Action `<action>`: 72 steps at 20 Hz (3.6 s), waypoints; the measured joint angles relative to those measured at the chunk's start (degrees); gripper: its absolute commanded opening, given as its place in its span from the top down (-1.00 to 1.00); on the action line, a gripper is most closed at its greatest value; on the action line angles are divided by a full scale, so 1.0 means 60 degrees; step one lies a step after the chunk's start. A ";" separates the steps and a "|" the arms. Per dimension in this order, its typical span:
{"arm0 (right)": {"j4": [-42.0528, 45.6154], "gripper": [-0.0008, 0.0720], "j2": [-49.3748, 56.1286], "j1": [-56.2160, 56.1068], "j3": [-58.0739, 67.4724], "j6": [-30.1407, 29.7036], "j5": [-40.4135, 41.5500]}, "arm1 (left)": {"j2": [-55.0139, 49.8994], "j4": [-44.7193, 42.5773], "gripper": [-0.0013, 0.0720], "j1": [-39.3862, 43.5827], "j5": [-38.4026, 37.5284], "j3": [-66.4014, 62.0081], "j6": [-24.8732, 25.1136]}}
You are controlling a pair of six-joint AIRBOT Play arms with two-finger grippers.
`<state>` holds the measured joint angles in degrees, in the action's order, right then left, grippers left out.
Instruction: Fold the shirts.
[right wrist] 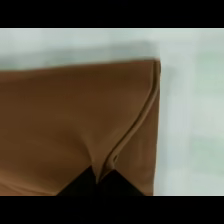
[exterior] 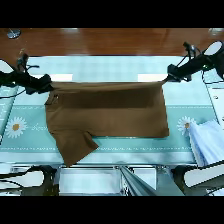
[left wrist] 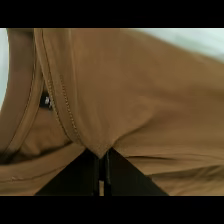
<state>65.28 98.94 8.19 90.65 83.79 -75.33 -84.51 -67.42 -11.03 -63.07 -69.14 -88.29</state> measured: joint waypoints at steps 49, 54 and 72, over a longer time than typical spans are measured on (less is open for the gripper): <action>-0.0576 -0.73 -0.7399 0.3468 -0.9449 -0.0412 0.0106 | 0.4226 0.3683 0.90 -0.3370 -0.1064 0.8491 0.4051; 0.0262 -0.73 -0.7067 0.2401 -1.0007 0.0047 -0.0237 | 0.4215 0.3756 0.90 -0.3333 -0.1089 0.8488 0.4120; -0.1741 0.92 -0.5049 0.1348 -0.9635 -0.0667 0.1395 | 0.4215 0.3781 0.90 -0.3330 -0.1064 0.8459 0.4142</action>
<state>54.83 68.64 16.27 32.84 79.79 -66.96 -59.22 -44.73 -31.00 -69.45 -18.39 -63.44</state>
